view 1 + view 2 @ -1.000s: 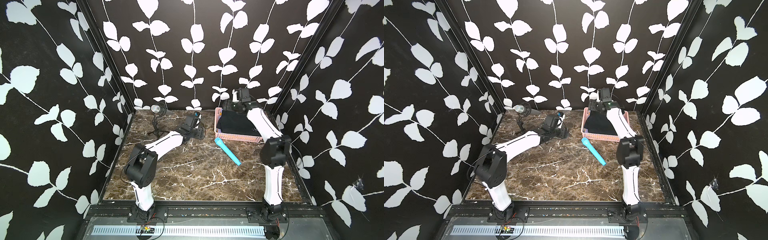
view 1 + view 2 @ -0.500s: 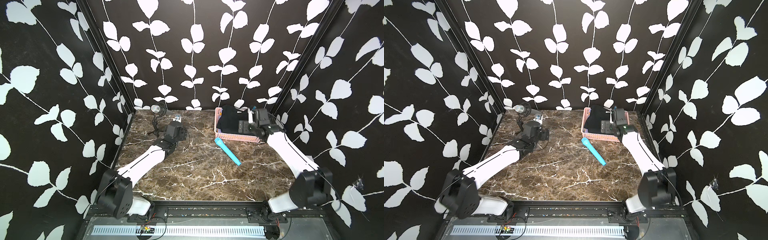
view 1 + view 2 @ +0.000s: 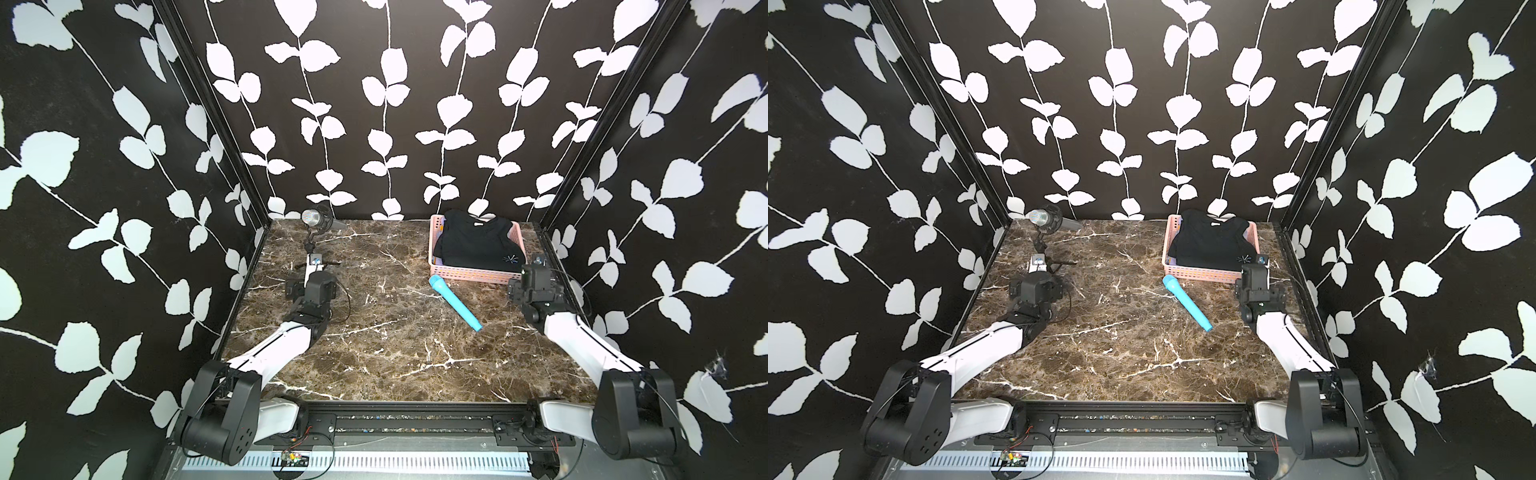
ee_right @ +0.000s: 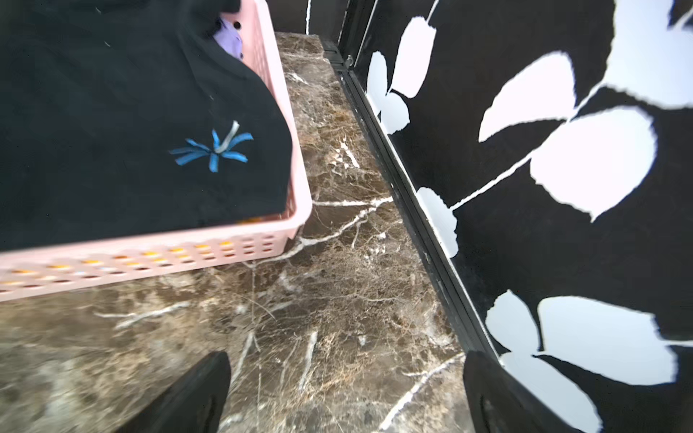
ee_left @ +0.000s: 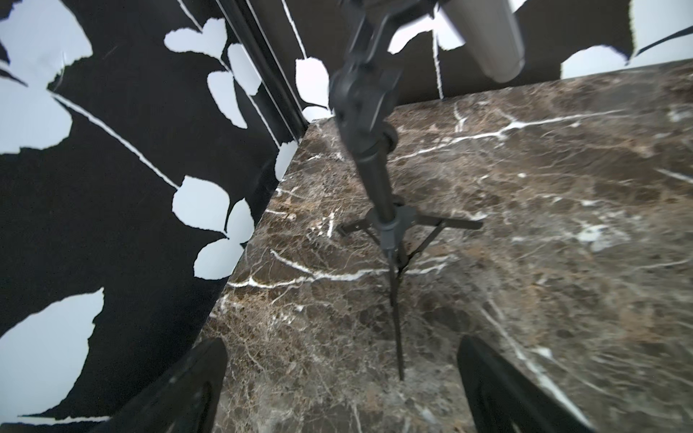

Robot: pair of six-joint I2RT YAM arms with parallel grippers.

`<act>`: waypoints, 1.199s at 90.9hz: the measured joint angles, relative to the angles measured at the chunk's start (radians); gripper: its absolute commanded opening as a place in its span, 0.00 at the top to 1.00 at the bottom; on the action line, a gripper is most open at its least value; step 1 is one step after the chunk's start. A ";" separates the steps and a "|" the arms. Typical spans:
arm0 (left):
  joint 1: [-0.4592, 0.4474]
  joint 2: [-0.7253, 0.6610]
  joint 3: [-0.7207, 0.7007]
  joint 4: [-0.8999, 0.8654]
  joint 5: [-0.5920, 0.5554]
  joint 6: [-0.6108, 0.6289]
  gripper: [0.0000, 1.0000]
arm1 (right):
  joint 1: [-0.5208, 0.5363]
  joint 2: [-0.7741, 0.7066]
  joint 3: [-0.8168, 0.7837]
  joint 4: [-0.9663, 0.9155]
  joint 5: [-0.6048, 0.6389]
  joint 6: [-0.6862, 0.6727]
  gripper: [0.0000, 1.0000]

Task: Put the folded t-shirts into the basket
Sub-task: Reset both arms

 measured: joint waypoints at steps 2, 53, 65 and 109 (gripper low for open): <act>0.007 0.005 -0.014 0.024 0.008 0.005 0.02 | -0.002 0.003 -0.018 0.026 0.000 -0.004 0.01; 0.115 0.205 -0.112 0.409 0.259 0.122 0.02 | -0.043 0.184 -0.180 0.555 -0.194 -0.065 0.01; 0.156 0.250 -0.137 0.460 0.319 0.122 0.02 | -0.060 0.207 -0.201 0.606 -0.245 -0.063 0.01; 0.218 0.304 -0.148 0.556 0.509 0.114 0.01 | -0.064 0.261 -0.309 0.852 -0.288 -0.064 0.01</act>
